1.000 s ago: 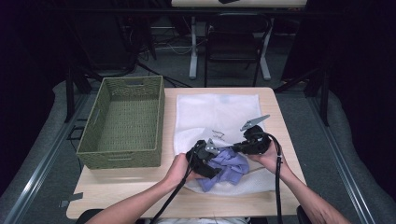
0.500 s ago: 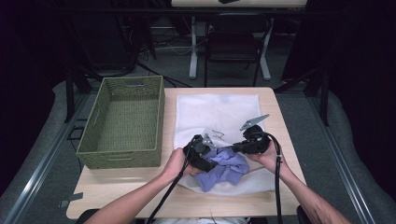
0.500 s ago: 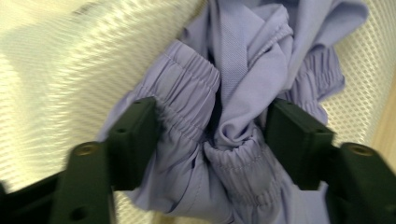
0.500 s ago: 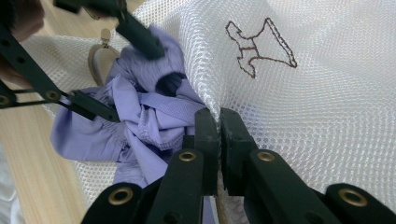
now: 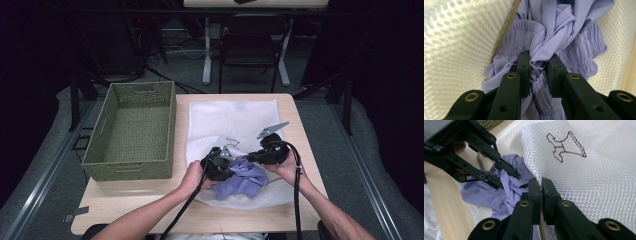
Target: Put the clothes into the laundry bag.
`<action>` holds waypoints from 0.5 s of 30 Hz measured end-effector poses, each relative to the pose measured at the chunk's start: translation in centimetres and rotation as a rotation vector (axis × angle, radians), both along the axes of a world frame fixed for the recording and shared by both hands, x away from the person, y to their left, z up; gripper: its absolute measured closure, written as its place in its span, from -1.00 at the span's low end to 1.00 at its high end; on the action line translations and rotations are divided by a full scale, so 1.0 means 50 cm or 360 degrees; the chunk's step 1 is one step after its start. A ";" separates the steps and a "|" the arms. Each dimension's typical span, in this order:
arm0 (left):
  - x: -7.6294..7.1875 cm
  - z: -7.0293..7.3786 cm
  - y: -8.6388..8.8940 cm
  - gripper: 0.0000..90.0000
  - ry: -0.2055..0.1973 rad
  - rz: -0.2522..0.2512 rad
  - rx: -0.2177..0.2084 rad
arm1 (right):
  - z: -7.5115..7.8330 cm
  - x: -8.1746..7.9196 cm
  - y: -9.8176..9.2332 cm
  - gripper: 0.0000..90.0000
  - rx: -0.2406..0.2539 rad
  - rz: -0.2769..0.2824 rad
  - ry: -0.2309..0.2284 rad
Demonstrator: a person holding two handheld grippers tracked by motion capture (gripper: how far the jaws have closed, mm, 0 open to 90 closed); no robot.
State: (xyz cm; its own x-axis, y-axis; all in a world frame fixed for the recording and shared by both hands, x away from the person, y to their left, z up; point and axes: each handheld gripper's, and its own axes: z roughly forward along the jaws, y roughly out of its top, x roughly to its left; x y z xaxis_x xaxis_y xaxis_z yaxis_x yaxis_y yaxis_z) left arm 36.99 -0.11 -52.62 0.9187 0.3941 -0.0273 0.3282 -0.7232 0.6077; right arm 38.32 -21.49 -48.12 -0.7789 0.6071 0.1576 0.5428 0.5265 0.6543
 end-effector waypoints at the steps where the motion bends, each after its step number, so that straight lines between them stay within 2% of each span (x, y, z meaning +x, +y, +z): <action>1: 0.000 0.004 -0.002 0.69 -0.0019 0.0017 -0.0020 | 0.002 -0.001 0.000 0.94 0.0007 -0.0003 0.0000; 4: -0.002 0.009 -0.009 0.69 -0.0079 0.0046 -0.0059 | 0.008 -0.003 -0.003 0.94 0.0028 0.0000 -0.0022; 6: 0.000 0.000 -0.016 0.69 -0.0078 0.0056 -0.0032 | 0.010 -0.003 -0.005 0.94 0.0031 -0.0004 -0.0018; 9: 0.006 -0.010 -0.015 0.61 -0.0046 0.0055 -0.0028 | 0.000 0.000 -0.005 0.94 0.0013 -0.0005 0.0012; 12: 0.005 -0.001 -0.009 0.37 -0.0039 0.0039 -0.0025 | -0.009 0.002 -0.004 0.94 -0.0007 -0.0001 0.0030; 14: -0.003 0.006 -0.007 0.25 -0.0058 0.0032 -0.0015 | -0.009 0.003 -0.004 0.94 -0.0004 -0.0003 0.0030; 15: -0.005 0.009 -0.006 0.12 -0.0056 0.0024 -0.0002 | -0.008 0.002 -0.004 0.94 -0.0002 -0.0004 0.0027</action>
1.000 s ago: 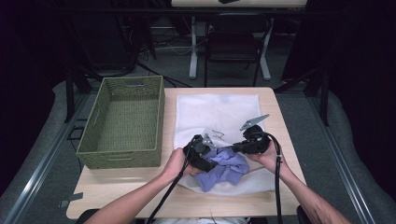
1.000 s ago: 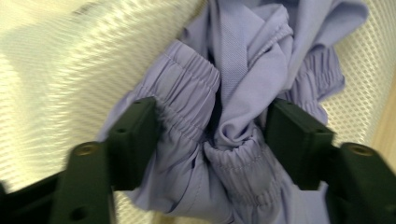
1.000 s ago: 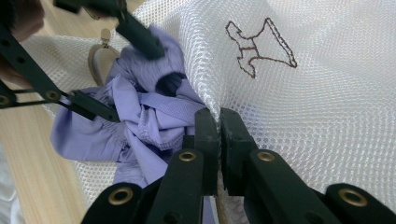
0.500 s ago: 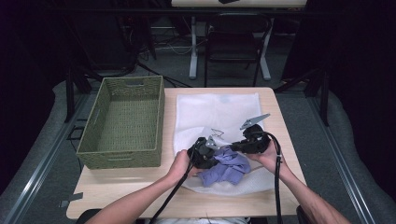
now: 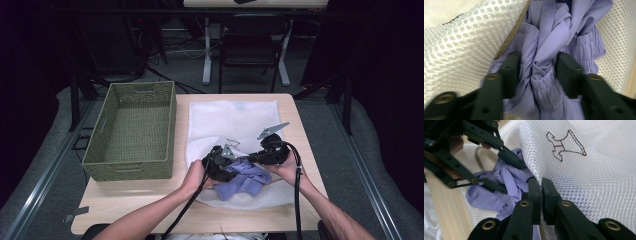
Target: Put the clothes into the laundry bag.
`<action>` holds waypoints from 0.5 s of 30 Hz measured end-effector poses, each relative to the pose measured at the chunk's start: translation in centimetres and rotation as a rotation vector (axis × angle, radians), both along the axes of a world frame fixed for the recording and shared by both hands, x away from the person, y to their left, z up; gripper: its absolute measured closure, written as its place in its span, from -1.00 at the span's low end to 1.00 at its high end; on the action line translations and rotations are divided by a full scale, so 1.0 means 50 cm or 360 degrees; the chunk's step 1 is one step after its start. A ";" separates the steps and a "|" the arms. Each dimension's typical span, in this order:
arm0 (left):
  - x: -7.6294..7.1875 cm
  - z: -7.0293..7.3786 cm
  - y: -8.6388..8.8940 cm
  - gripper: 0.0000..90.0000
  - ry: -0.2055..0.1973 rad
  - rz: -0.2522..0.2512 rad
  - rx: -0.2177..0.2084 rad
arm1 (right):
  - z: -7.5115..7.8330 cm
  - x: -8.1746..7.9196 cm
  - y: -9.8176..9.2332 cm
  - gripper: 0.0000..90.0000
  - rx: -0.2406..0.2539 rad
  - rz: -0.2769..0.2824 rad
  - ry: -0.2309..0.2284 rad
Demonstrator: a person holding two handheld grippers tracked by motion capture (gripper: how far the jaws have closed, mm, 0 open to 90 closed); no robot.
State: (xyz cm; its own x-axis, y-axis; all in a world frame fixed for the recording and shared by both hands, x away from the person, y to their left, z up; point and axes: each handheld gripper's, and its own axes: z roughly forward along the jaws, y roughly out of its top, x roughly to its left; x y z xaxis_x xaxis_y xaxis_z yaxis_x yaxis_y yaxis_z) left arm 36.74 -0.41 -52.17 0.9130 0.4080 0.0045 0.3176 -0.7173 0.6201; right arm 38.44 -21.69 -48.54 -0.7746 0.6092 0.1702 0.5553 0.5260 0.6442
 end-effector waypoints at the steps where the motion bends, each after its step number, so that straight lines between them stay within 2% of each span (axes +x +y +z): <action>1: -0.004 0.003 0.001 0.05 -0.0004 -0.0005 0.0002 | 0.000 0.000 0.000 0.94 -0.0001 0.0001 -0.0001; 4: -0.017 0.017 0.008 -0.11 -0.0016 -0.0021 0.0006 | 0.000 0.000 0.000 0.94 -0.0002 -0.0001 -0.0002; 6: -0.025 0.025 0.011 -0.16 -0.0048 -0.0016 0.0002 | 0.001 0.000 -0.001 0.94 0.0000 -0.0003 -0.0003; 9: -0.032 0.034 0.018 -0.21 -0.0060 -0.0018 -0.0006 | 0.002 0.000 -0.002 0.94 -0.0002 -0.0007 0.0001; 11: -0.032 0.029 0.017 -0.21 -0.0050 -0.0022 0.0005 | 0.002 0.001 -0.002 0.94 0.0000 -0.0006 -0.0003; 15: -0.026 -0.001 0.005 -0.12 -0.0019 -0.0025 0.0081 | 0.001 0.001 -0.001 0.94 -0.0002 -0.0006 0.0004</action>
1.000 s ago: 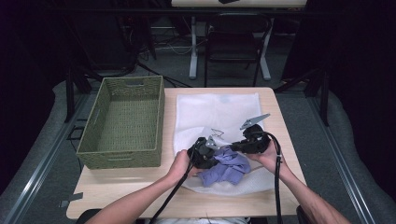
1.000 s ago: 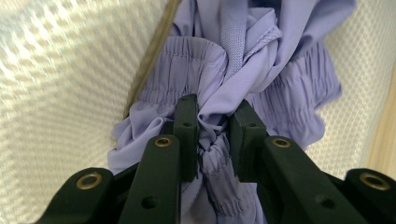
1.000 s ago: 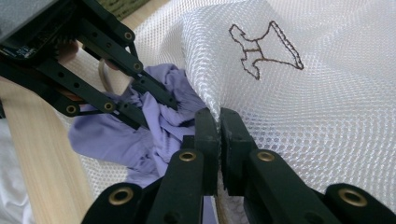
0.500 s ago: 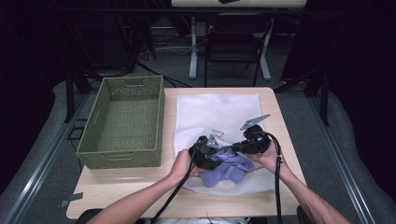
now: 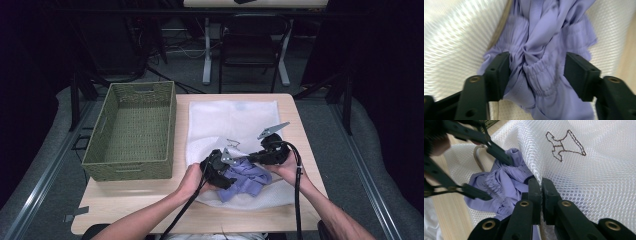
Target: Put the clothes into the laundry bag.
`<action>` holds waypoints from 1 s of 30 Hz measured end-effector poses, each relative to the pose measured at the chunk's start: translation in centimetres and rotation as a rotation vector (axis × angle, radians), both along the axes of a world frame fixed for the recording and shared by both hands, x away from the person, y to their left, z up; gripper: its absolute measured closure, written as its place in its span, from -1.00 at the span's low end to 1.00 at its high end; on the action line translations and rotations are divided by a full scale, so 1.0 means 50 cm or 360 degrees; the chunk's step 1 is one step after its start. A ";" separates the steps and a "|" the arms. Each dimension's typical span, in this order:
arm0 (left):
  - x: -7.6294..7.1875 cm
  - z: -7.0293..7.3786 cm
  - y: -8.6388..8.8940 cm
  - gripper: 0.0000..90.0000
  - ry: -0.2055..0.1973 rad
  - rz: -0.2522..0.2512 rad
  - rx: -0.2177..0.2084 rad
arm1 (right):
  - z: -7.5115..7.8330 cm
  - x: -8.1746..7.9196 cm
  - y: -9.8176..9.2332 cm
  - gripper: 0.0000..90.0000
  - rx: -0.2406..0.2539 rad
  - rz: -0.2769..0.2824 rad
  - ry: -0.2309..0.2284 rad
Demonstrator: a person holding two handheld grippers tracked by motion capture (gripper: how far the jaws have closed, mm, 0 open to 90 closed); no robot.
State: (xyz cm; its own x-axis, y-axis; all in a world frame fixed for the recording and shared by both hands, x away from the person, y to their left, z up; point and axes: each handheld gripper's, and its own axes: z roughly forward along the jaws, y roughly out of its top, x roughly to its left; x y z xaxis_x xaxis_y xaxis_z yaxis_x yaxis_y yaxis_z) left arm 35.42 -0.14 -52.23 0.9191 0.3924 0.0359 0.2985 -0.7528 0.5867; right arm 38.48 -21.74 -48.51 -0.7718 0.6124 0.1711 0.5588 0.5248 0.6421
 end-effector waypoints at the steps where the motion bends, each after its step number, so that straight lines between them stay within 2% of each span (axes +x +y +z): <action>1: 0.002 -0.008 -0.002 -0.05 0.0016 -0.0006 0.0006 | -0.001 0.000 0.000 0.94 0.0000 0.0003 0.0000; 4: 0.007 -0.027 -0.005 0.21 0.0025 0.0000 0.0001 | -0.002 0.001 0.000 0.94 -0.0001 0.0005 0.0009; 8: 0.011 -0.035 -0.006 0.50 0.0034 0.0006 -0.0022 | 0.001 -0.001 0.000 0.94 0.0003 0.0004 0.0002; 13: 0.015 -0.031 -0.009 0.61 -0.0008 0.0041 -0.0049 | 0.007 -0.004 0.001 0.94 0.0016 0.0007 -0.0014; 14: 0.015 -0.031 -0.009 0.61 -0.0008 0.0041 -0.0049 | 0.009 -0.004 0.000 0.94 0.0022 0.0008 -0.0017; 15: 0.019 -0.024 -0.009 0.61 -0.0037 0.0071 -0.0071 | 0.011 -0.005 0.000 0.94 0.0025 0.0010 -0.0024; 18: 0.023 -0.021 -0.012 0.61 -0.0076 0.0112 -0.0075 | 0.015 -0.007 -0.001 0.94 0.0041 0.0008 -0.0029; 22: 0.028 -0.034 -0.013 0.56 -0.0044 0.0128 -0.0059 | 0.011 -0.005 0.000 0.94 0.0034 0.0014 -0.0013; 28: 0.020 -0.021 -0.004 0.23 -0.0059 0.0097 -0.0039 | 0.004 -0.002 0.000 0.94 0.0021 0.0011 0.0001; 30: 0.016 -0.015 0.001 0.09 -0.0045 0.0084 -0.0032 | 0.004 -0.002 0.000 0.94 0.0017 0.0011 0.0000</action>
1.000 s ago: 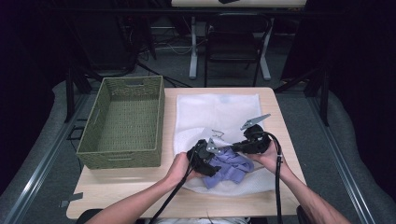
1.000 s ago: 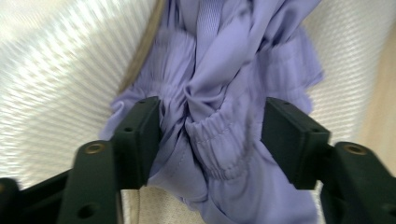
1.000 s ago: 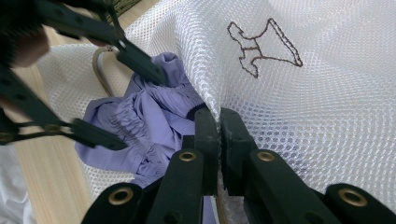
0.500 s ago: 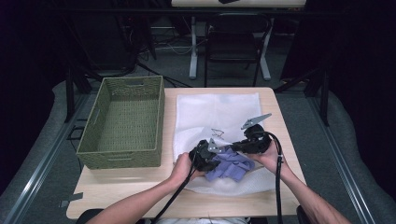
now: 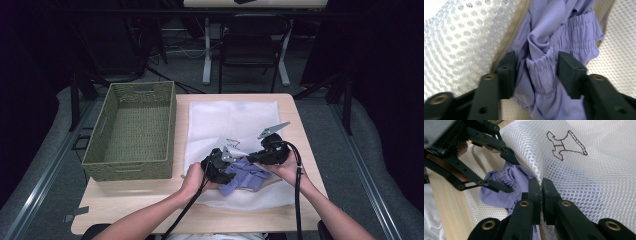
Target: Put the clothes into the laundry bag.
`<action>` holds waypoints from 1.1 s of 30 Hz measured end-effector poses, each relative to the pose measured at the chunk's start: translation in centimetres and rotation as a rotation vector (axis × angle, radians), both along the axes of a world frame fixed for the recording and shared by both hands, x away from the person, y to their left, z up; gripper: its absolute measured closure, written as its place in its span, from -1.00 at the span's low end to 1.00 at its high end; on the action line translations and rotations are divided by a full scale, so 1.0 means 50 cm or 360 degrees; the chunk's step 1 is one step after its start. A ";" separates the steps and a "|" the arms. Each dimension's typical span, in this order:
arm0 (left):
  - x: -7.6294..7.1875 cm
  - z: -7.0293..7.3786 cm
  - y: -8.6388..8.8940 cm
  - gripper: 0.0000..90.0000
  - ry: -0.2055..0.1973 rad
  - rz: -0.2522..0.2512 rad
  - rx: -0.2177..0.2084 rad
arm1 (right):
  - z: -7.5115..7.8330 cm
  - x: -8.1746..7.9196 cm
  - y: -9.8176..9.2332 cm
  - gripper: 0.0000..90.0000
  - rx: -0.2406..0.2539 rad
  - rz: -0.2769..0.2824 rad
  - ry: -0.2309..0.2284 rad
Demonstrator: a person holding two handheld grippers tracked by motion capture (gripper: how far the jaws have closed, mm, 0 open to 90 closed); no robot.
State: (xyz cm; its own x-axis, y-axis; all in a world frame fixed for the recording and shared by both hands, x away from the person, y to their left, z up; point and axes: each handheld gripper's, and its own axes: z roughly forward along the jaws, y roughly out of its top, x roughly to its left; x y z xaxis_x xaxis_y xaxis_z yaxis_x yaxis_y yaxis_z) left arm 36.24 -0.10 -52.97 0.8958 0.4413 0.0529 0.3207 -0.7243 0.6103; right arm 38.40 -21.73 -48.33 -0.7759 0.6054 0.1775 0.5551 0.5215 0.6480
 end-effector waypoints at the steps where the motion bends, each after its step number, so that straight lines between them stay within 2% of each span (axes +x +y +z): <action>1: -0.001 0.002 0.002 0.03 -0.0002 -0.0007 -0.0002 | 0.000 0.000 0.000 0.94 -0.0001 0.0000 -0.0001; 10: -0.018 0.019 0.012 -0.28 0.0002 -0.0052 -0.0003 | 0.000 -0.001 -0.002 0.94 -0.0007 -0.0012 0.0004; 21: -0.030 0.018 0.005 -0.61 0.0014 -0.0084 0.0015 | -0.002 0.001 -0.004 0.94 -0.0011 -0.0013 0.0002; 29: -0.026 -0.002 -0.004 -0.60 0.0048 -0.0122 0.0060 | -0.005 0.003 -0.006 0.94 -0.0026 -0.0012 0.0004; 33: -0.023 -0.013 -0.009 -0.36 0.0008 -0.0110 0.0099 | -0.006 0.003 -0.006 0.94 -0.0028 -0.0011 0.0009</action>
State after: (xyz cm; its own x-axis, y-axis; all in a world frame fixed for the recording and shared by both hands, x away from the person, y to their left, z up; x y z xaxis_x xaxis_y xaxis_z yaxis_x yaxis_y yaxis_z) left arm 35.07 -0.54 -53.61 0.9243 0.3745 0.0740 0.2716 -0.7813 0.5620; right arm 38.55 -22.03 -48.61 -0.7706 0.6138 0.1714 0.5626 0.5289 0.6355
